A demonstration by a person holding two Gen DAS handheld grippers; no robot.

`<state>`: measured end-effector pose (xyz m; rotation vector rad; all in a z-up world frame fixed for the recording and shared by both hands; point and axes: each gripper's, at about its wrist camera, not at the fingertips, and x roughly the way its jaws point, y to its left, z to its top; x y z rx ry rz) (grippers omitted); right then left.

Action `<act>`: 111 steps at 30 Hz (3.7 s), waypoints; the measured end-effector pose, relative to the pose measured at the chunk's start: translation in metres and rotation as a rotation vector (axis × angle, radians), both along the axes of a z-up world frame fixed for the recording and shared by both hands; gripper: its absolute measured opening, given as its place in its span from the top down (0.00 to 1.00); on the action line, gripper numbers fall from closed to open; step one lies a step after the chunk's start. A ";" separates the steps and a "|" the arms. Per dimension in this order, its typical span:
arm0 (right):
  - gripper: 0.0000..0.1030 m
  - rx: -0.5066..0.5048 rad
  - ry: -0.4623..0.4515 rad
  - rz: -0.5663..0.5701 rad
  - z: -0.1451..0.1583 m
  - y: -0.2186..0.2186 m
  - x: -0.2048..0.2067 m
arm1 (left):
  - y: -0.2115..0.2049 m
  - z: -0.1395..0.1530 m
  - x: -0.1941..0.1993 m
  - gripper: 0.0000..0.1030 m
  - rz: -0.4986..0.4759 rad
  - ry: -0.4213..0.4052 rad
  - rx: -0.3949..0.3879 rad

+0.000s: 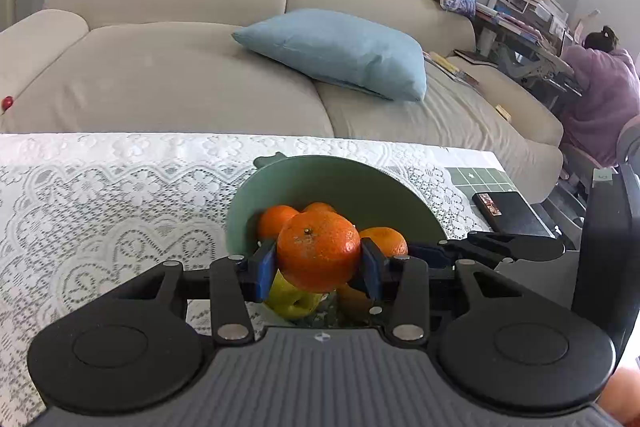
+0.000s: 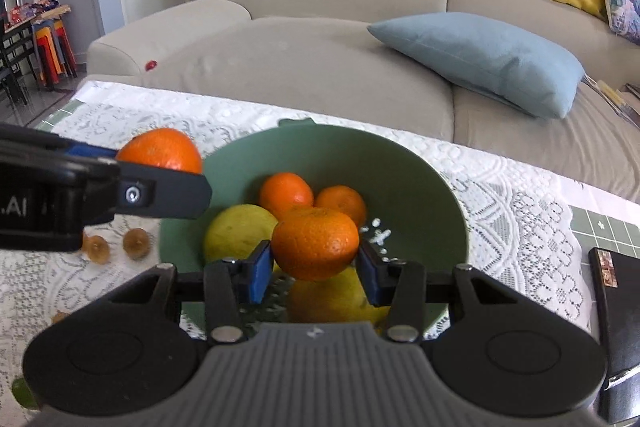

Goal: Organize fruits
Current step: 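Carry both oranges over the green colander and lower them inside, then open both grippers to release the oranges into the colander, then withdraw both grippers from the colander toward the brown kiwis, then grasp a brown kiwi with the right gripper while the left gripper grasps another kiwi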

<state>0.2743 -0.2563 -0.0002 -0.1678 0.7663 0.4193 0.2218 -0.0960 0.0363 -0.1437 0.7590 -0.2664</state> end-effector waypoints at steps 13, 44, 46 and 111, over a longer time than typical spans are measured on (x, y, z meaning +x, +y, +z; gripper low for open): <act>0.59 -0.041 0.044 0.032 -0.024 0.013 0.030 | -0.003 -0.029 0.033 0.52 -0.011 0.083 0.045; 0.33 -0.125 -0.093 0.011 -0.006 0.026 0.003 | 0.014 -0.015 0.005 0.36 -0.008 0.029 0.016; 0.30 -0.117 -0.114 0.007 -0.002 0.026 -0.004 | 0.017 -0.013 -0.003 0.36 0.003 0.025 0.027; 0.66 0.032 -0.019 0.277 -0.050 0.135 -0.042 | 0.138 -0.076 -0.078 0.53 0.075 -0.013 0.297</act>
